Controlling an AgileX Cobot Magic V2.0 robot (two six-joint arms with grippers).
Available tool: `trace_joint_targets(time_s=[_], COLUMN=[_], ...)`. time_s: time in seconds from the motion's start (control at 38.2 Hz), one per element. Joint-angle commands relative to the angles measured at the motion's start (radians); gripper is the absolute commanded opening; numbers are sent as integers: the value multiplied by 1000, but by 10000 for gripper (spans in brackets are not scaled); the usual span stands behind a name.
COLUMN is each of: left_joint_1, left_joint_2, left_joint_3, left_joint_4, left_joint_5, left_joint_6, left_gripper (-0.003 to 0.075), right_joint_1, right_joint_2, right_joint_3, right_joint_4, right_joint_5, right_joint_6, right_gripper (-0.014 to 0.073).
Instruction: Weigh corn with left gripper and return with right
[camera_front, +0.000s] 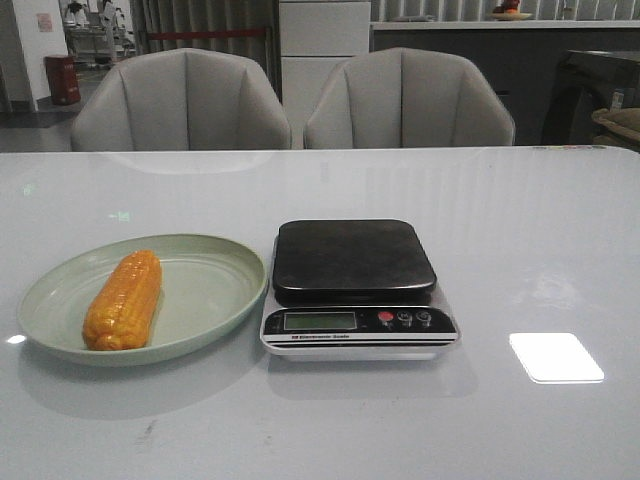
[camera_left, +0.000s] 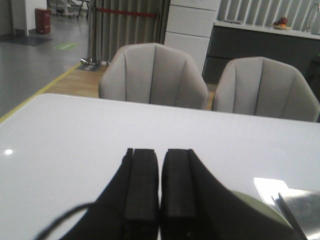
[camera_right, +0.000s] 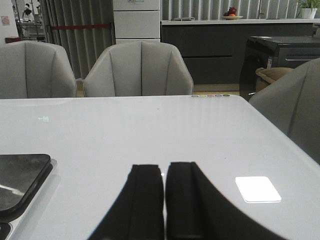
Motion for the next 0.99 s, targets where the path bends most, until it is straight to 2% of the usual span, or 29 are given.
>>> trace_joint_targets(time_s=[0.0,0.08,0.16,0.21,0.24,0.34,0.42,0.81,0.97], left_joint_1=[-46,-73,-91,-96,-96,-96,-96,-98,-167], left_joint_2=[52,91,131,157,171,223,254,489,629], left_joint_3=[-25,-25,-27,-38,-47,-87,-118,-256,-319], left_joint_4=[20,54,64,64,64,64,64,-20,-49], left_joint_5=[-10,21,25,27,33,73,89,159,158], left_joint_6=[-9,-9,-9,-9,-9,-9,-9,-9,-9], left_gripper=[116,130,200,277,346,540,617,616,616], right_joint_1=[-4,-5,-5,-5,-5,-5,-5,-5,-5], right_joint_2=[-19,-19,-19,-19,-19,-19,-19,-19,-19], right_joint_3=[11,11,11,11,11,11,11,11,11], right_joint_4=[-12,-12,-12,-12,-12,-12,-12,-12,-12], right_joint_5=[-80,-80,-80,-80,-80,-80,-80,-80,-80], right_joint_6=[-2,-2,-2,-2,-2,-2,-2,-2,-2], right_gripper=[190,190,190,190,190,190,190,190,190])
